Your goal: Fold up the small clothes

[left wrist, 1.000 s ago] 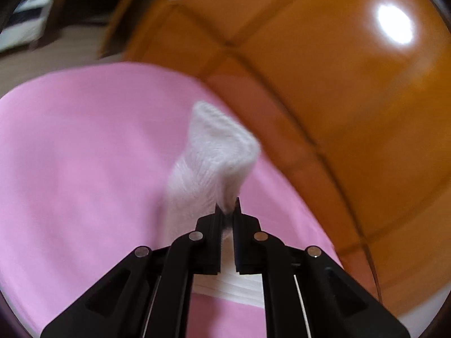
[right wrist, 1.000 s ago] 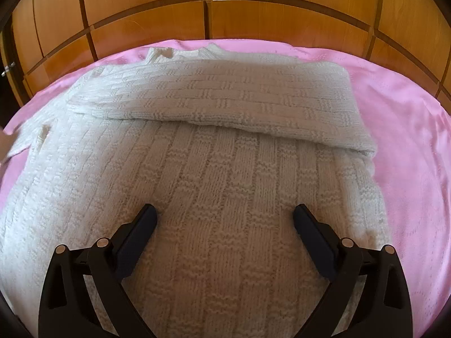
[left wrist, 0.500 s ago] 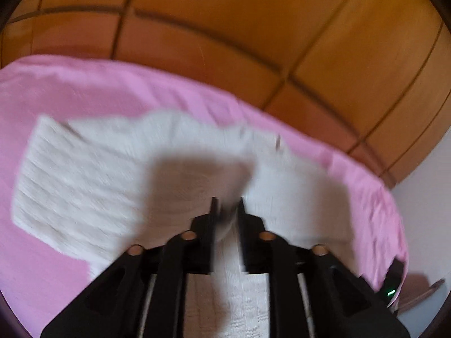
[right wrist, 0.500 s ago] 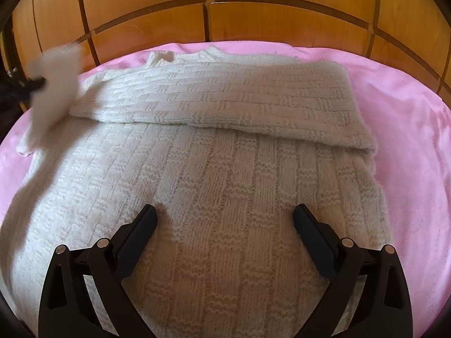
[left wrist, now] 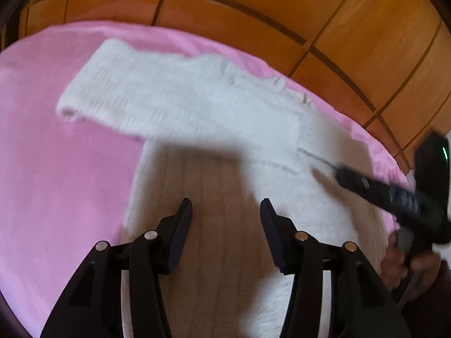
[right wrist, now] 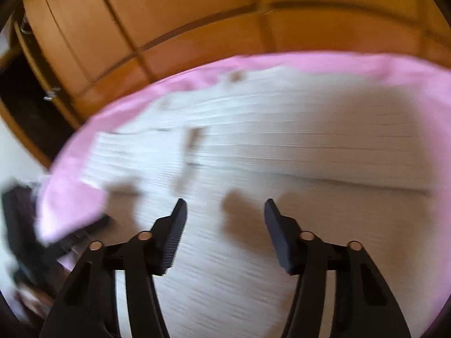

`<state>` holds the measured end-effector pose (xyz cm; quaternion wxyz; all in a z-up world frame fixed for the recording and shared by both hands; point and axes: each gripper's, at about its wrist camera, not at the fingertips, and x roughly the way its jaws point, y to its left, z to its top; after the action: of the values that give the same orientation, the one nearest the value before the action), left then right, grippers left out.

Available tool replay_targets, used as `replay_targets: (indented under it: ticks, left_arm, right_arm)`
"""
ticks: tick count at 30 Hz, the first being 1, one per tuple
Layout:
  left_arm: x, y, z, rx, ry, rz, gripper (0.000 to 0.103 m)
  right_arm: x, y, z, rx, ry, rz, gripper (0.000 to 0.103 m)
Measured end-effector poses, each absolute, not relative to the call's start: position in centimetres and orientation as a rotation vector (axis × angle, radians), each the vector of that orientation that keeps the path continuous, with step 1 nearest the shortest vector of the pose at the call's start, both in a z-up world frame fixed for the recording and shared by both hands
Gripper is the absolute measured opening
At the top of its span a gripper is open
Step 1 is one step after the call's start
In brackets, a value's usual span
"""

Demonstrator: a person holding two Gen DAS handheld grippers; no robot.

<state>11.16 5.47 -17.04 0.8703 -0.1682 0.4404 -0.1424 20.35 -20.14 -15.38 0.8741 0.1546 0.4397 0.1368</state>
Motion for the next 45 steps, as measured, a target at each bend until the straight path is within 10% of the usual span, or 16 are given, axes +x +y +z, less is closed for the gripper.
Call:
replay_targets:
  ticks: [5, 10, 19, 39, 45]
  left_arm:
    - [10.5, 5.4, -17.4, -0.325, 0.906, -0.302, 0.049]
    - [10.7, 5.6, -17.8, -0.343, 0.902, -0.306, 0.049]
    - [10.8, 5.5, -17.8, -0.344, 0.898, -0.305, 0.050]
    - [13.7, 6.7, -12.5, -0.371, 0.857, -0.288, 0.057]
    - [18.9, 5.1, -10.1, -0.332, 0.785, -0.304, 0.056]
  right_arm:
    - [26.0, -15.5, -17.9, 0.363, 1.039, 0.308, 0.051]
    - [27.0, -11.9, -16.0, 0.211, 1.025, 0.307, 0.005]
    - [25.0, -19.2, -3.7, 0.111, 0.682, 0.145, 0.005]
    - [22.8, -34.7, -14.9, 0.359, 0.903, -0.177, 0.006]
    - [22.0, -34.4, -11.4, 0.318, 0.797, -0.133, 0.050]
